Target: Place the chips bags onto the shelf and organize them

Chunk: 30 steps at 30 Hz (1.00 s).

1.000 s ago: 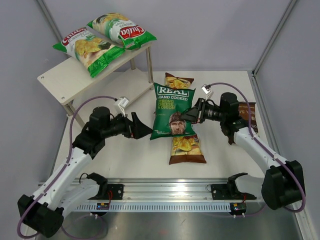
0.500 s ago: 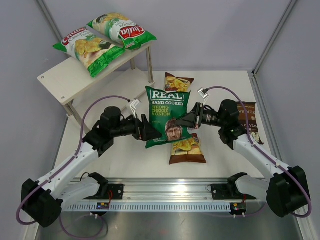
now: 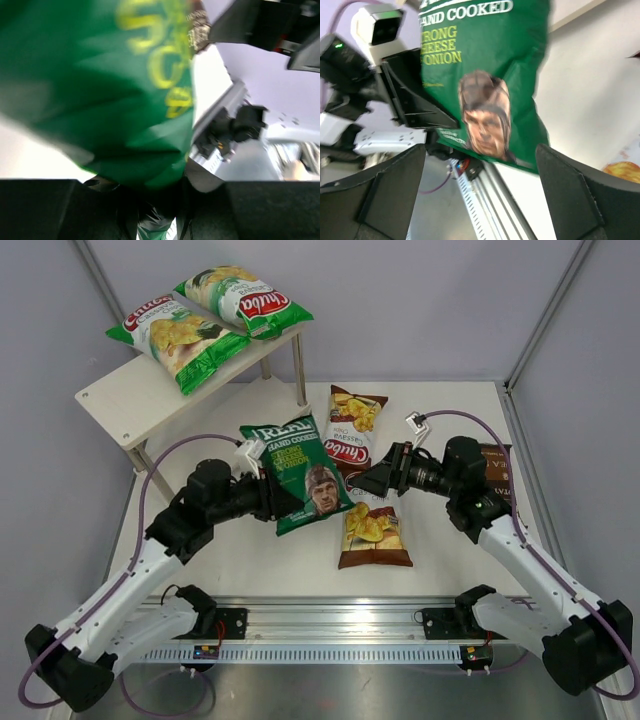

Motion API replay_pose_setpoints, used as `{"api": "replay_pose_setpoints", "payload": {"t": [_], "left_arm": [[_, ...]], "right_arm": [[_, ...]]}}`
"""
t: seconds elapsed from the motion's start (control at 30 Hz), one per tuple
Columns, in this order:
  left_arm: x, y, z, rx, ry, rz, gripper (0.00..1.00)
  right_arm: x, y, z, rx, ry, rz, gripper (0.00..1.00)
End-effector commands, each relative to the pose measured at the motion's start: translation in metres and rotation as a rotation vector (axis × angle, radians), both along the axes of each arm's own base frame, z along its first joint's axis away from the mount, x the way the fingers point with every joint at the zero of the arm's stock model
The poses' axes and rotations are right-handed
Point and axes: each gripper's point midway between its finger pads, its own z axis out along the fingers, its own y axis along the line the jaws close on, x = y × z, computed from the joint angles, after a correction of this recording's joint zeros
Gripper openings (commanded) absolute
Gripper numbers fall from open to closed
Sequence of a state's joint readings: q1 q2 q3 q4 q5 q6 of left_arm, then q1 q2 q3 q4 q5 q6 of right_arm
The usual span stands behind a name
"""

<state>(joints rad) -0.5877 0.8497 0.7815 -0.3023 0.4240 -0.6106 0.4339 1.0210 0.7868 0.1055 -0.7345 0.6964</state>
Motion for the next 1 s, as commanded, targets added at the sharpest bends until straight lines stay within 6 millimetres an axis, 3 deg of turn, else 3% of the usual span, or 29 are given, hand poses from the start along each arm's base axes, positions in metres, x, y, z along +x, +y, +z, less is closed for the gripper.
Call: {"api": "replay_pose_setpoints", "payload": {"t": [0.0, 0.03, 0.1, 0.37, 0.43, 0.47, 0.53, 0.6, 0.67, 0.7, 0.73, 0.77, 0.8, 0.83, 0.87, 0.9, 0.93, 0.97], "left_arm": [[0.015, 0.026, 0.058, 0.017, -0.173, 0.147, 0.19], [0.011, 0.032, 0.059, 0.044, -0.164, 0.158, 0.19], [0.010, 0.043, 0.079, 0.059, -0.217, 0.189, 0.19], [-0.005, 0.086, 0.184, 0.080, -0.393, 0.311, 0.20], [0.005, 0.099, 0.191, 0.140, -0.385, 0.388, 0.20], [0.002, 0.108, 0.222, 0.115, -0.432, 0.428, 0.20], [0.008, 0.132, 0.234, 0.183, -0.427, 0.540, 0.21], [0.017, 0.156, 0.271, 0.199, -0.455, 0.685, 0.24], [0.032, 0.166, 0.272, 0.280, -0.419, 0.739, 0.25], [0.023, 0.174, 0.296, 0.239, -0.455, 0.756, 0.26], [0.027, 0.176, 0.302, 0.239, -0.458, 0.769, 0.26], [0.044, 0.187, 0.302, 0.264, -0.437, 0.827, 0.27], [0.042, 0.182, 0.309, 0.224, -0.444, 0.772, 0.27], [0.050, 0.182, 0.307, 0.210, -0.426, 0.763, 0.26], [0.062, 0.198, 0.303, 0.212, -0.401, 0.810, 0.25], [0.072, 0.190, 0.296, 0.181, -0.382, 0.741, 0.23], [0.076, 0.195, 0.295, 0.166, -0.375, 0.743, 0.22], [0.080, 0.218, 0.294, 0.170, -0.369, 0.811, 0.22]], "right_arm": [[0.016, -0.019, 0.004, -0.116, -0.055, -0.152, 1.00], [0.015, -0.022, 0.000, -0.140, -0.056, -0.164, 0.99], [0.017, -0.027, -0.004, -0.164, -0.058, -0.194, 0.99], [0.018, -0.033, -0.017, -0.211, -0.050, -0.217, 1.00], [0.018, -0.033, -0.017, -0.210, -0.053, -0.216, 1.00], [0.018, -0.033, -0.016, -0.211, -0.055, -0.214, 1.00], [0.018, -0.033, -0.016, -0.213, -0.060, -0.208, 0.99], [0.017, -0.033, -0.015, -0.212, -0.063, -0.205, 0.99], [0.016, -0.032, -0.016, -0.211, -0.064, -0.199, 0.99], [0.015, -0.032, -0.016, -0.212, -0.065, -0.194, 0.99], [0.014, -0.032, -0.016, -0.210, -0.066, -0.191, 1.00], [0.013, -0.032, -0.017, -0.214, -0.065, -0.189, 1.00], [0.012, -0.033, -0.016, -0.217, -0.066, -0.188, 0.99], [0.011, -0.034, -0.015, -0.220, -0.070, -0.187, 0.99], [0.011, -0.034, -0.015, -0.222, -0.075, -0.184, 0.99], [0.009, -0.036, -0.015, -0.231, -0.079, -0.186, 0.99], [0.008, -0.036, -0.014, -0.236, -0.083, -0.186, 1.00], [0.008, -0.037, -0.014, -0.239, -0.088, -0.188, 1.00]]}}
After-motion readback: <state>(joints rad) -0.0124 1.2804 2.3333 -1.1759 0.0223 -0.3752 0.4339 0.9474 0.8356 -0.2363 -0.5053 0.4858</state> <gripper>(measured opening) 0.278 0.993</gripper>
